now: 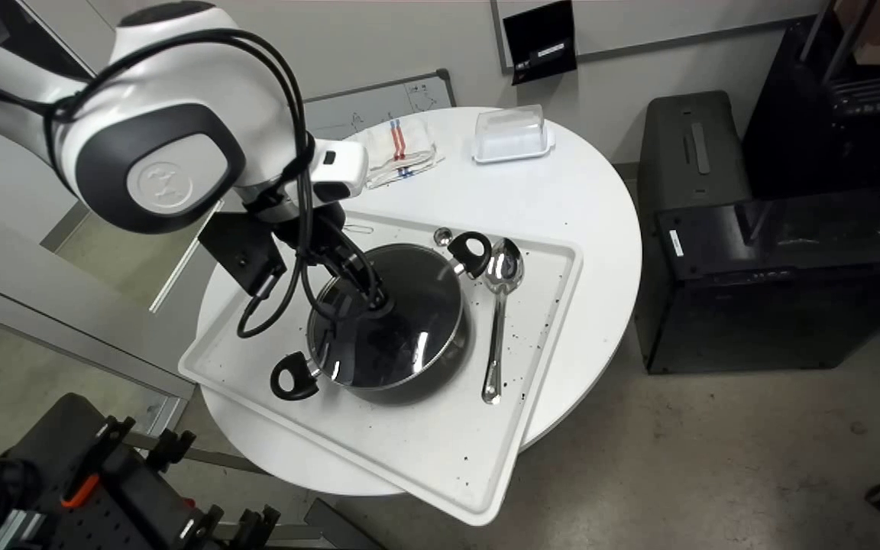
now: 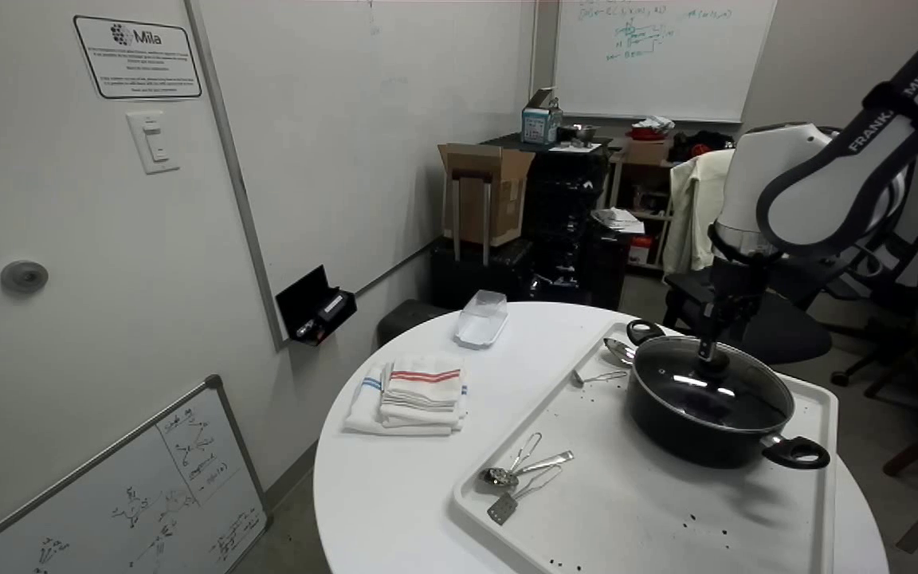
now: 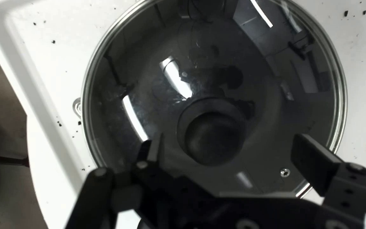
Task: Remove the lid from the pot
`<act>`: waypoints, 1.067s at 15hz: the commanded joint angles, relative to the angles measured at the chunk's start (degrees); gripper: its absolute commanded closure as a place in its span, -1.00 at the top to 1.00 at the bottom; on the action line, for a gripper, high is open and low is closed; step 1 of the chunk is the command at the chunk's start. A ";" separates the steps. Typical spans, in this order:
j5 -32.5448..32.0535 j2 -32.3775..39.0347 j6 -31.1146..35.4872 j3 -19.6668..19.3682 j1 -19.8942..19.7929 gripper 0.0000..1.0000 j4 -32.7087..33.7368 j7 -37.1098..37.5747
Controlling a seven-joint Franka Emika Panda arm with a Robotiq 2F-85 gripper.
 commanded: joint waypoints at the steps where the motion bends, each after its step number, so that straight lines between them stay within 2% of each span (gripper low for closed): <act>1: -0.64 2.77 2.16 -0.45 0.10 1.00 1.94 0.64; 10: -0.57 4.99 3.47 -0.57 0.21 1.00 2.90 0.60; 11: -0.59 4.99 3.47 -0.58 0.23 0.50 2.89 0.58; 13: -0.64 4.97 3.57 -0.59 0.25 0.37 2.86 0.53; 16: -0.54 4.89 3.58 -0.50 0.16 -0.11 2.89 0.47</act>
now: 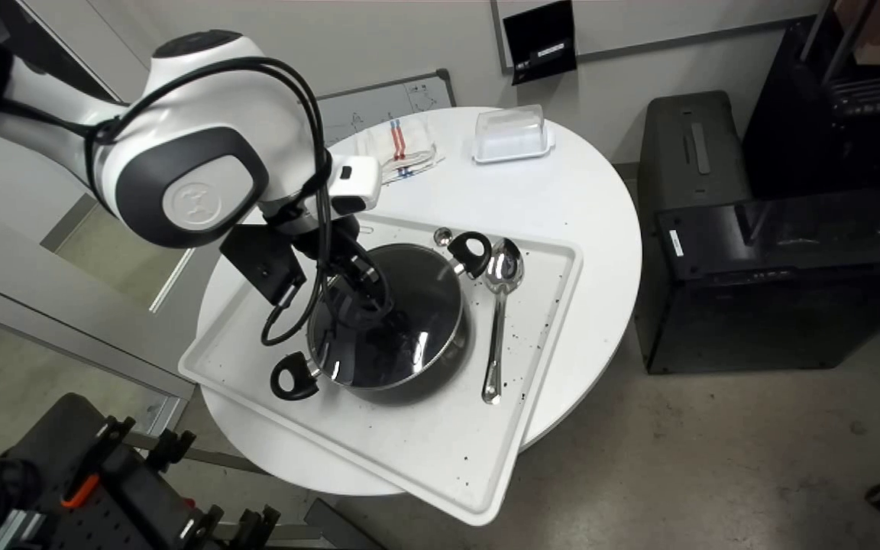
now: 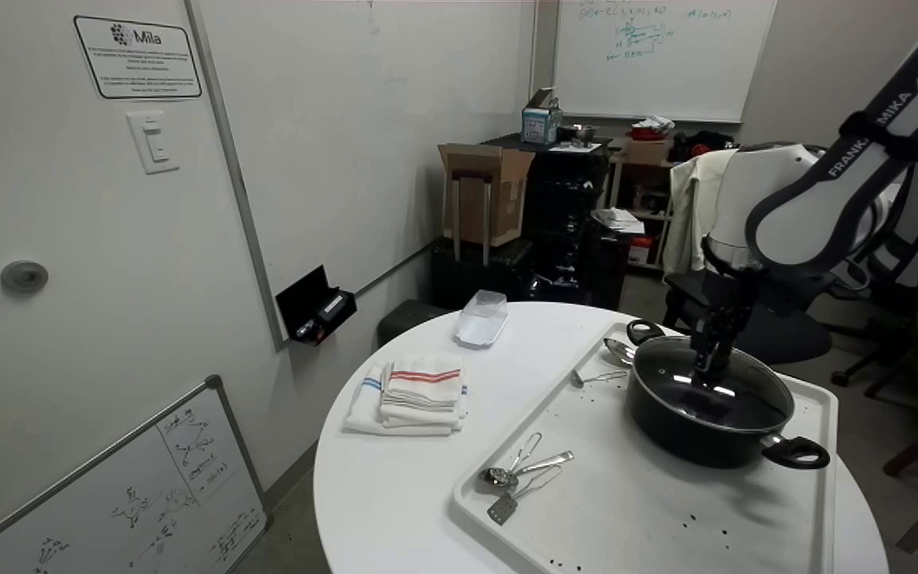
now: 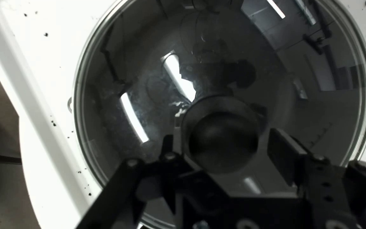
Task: Remove the lid from the pot
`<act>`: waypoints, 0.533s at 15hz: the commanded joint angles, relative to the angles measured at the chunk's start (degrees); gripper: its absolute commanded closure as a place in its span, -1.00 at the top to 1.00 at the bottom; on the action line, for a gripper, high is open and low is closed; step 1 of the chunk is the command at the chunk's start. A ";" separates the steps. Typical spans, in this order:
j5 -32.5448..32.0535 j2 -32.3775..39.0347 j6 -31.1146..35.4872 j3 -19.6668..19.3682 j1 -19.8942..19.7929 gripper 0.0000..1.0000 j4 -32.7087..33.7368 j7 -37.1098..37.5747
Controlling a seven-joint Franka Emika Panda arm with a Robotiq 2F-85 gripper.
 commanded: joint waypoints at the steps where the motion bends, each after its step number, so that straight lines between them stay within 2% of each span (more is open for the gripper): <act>1: -0.56 0.75 1.28 -0.39 0.21 -0.24 0.76 0.54; 2: -0.52 0.73 1.23 -0.44 0.14 -0.43 0.83 0.53; 3: -0.52 0.71 1.22 -0.55 0.14 -0.50 0.85 0.58; 8: -0.92 -1.74 0.64 -0.57 0.23 -0.50 -0.61 -0.05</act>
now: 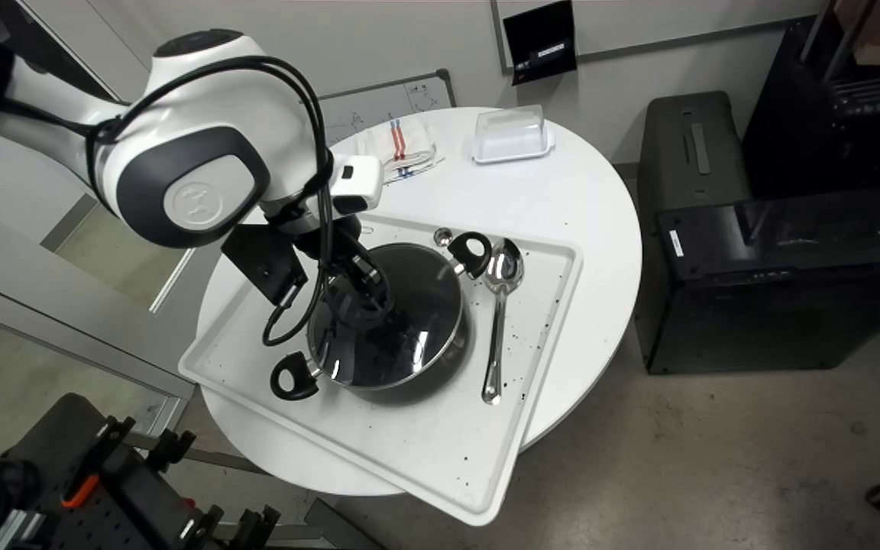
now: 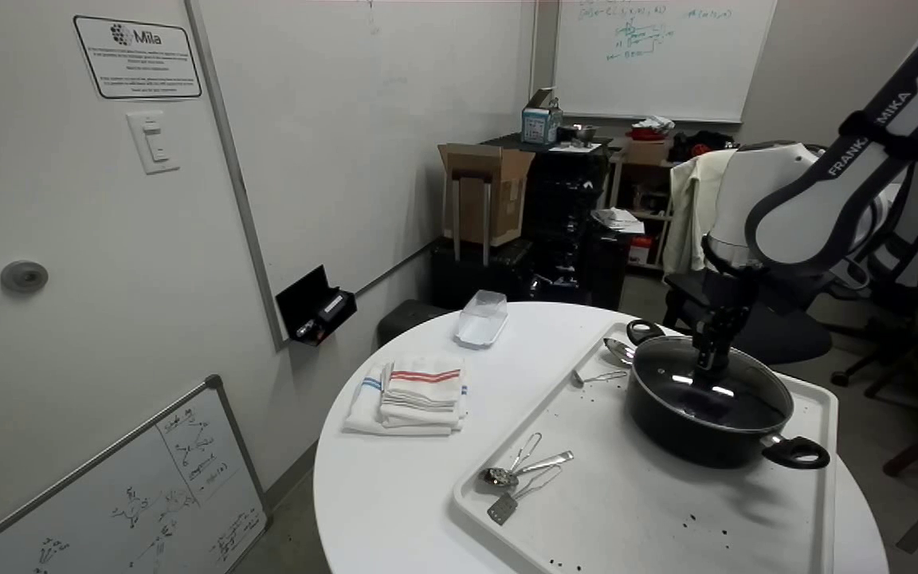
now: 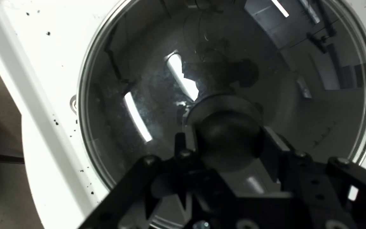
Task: Remove the lid from the pot
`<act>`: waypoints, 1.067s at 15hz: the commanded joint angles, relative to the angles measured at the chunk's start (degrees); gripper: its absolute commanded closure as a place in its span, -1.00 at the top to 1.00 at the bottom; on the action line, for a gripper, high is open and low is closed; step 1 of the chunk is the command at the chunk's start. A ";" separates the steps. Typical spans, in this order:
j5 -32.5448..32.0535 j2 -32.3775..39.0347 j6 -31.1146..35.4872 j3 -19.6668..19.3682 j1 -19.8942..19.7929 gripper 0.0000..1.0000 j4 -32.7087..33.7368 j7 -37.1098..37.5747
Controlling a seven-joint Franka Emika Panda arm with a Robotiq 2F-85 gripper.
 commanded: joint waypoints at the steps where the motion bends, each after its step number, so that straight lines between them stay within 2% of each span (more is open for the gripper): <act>1: -1.14 -2.32 0.55 -0.53 0.43 -0.50 -1.07 0.03; 11: -2.82 -7.80 -1.14 0.81 1.26 -0.50 -3.79 -1.01; 16: -4.75 -8.01 -1.38 2.10 4.72 -0.50 -4.72 -0.06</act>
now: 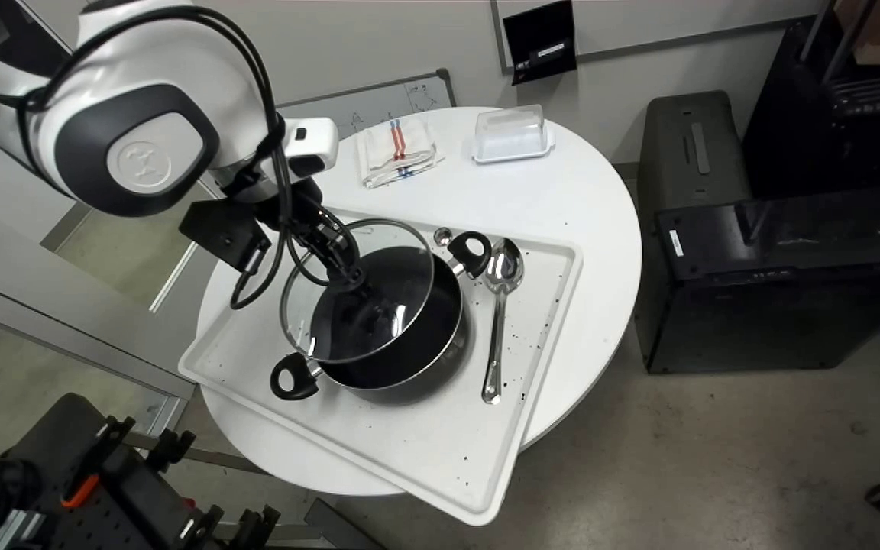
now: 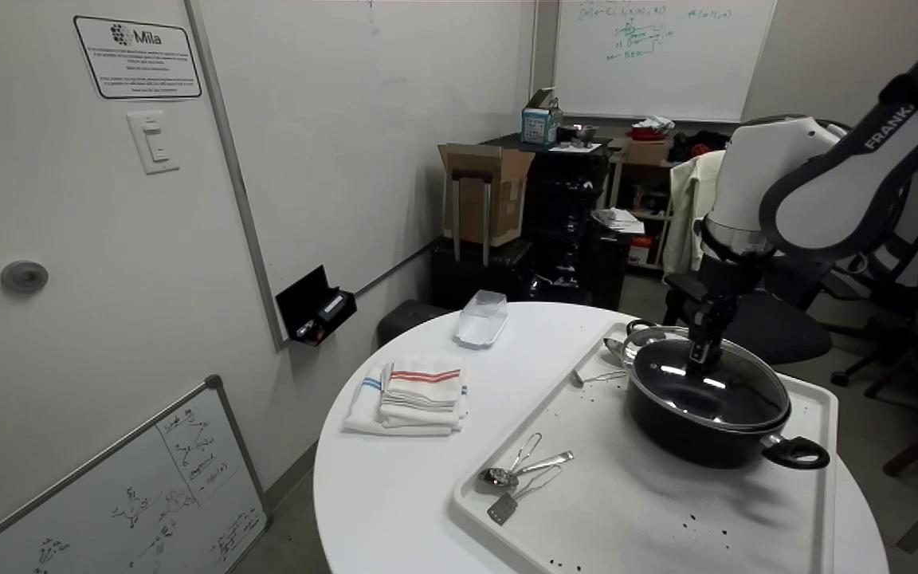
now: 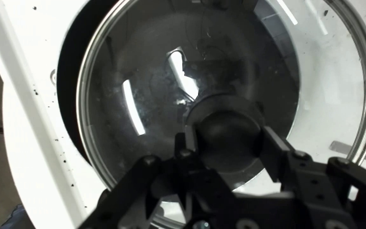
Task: Remove the lid from the pot
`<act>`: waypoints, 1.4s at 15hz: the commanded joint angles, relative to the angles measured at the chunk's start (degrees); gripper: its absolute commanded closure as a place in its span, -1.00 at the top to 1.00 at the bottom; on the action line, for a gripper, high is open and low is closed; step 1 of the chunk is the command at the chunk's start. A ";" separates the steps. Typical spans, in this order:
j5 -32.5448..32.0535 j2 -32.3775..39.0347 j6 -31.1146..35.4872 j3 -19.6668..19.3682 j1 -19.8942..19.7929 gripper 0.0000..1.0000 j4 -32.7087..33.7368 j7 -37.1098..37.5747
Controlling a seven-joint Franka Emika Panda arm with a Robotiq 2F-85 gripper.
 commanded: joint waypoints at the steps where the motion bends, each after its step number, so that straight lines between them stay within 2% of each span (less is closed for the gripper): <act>1: -2.42 -2.22 -1.16 0.54 3.12 -0.50 -1.77 0.47; 12: -14.52 -0.20 -1.41 -0.07 20.22 -0.50 -1.90 9.23; 17: -15.73 2.68 -2.22 0.69 23.84 -0.50 0.61 11.33; 21: -13.74 6.59 -0.77 2.27 22.74 -0.50 3.21 9.56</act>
